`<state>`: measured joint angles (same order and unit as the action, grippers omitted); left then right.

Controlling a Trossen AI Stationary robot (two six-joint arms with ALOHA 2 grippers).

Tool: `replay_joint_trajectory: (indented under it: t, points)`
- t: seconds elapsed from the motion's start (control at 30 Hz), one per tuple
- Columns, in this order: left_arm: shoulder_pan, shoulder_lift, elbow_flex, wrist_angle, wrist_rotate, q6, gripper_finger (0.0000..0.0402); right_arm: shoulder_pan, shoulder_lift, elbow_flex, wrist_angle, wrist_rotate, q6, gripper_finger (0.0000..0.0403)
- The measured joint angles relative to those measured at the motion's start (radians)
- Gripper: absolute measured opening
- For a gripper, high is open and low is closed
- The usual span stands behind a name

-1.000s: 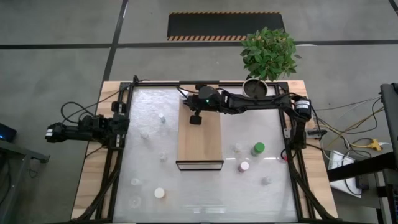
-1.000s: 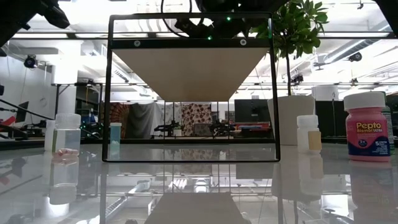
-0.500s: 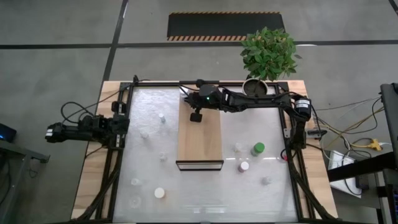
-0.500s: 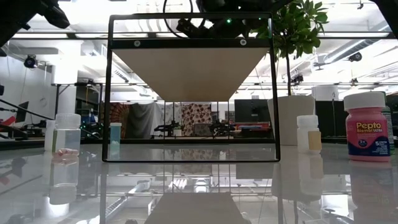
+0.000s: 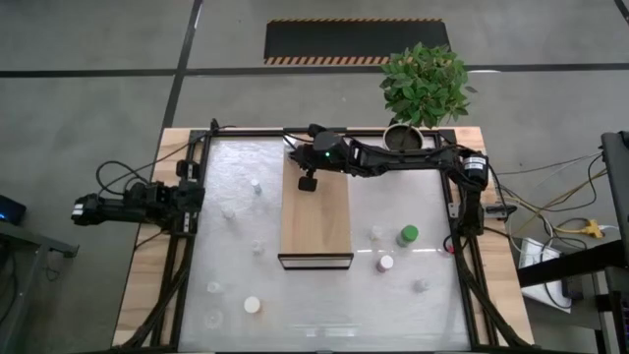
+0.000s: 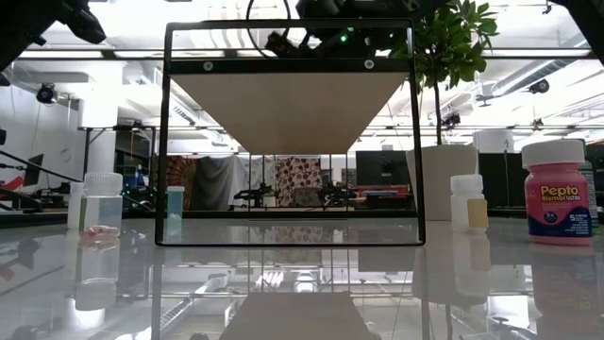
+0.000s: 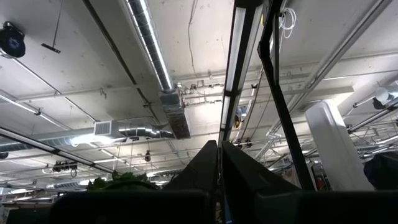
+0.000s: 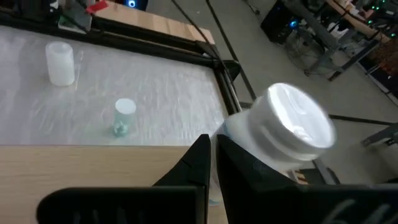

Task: Pick and place medicine bottles onto shelf by color
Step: Put the blue pill bottle on the shelf

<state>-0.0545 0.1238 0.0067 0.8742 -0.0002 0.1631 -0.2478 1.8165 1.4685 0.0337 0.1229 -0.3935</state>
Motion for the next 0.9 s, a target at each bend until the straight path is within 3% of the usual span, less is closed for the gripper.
replay_joint_trajectory:
  t: [0.53,0.77,0.9]
  points:
    - [0.0,0.0,0.0,0.0,0.002,0.0,0.0004,-0.004,-0.003,0.0,0.007,0.008,0.0,0.0018]
    - [0.0,0.0,0.0,0.0,0.002,0.0,0.0004,0.006,-0.077,0.0,-0.099,0.01,0.032,0.0018]
    - [0.0,0.0,0.0,0.0,0.002,0.0,0.0004,-0.001,-0.096,0.0,-0.146,0.069,0.053,0.0018]
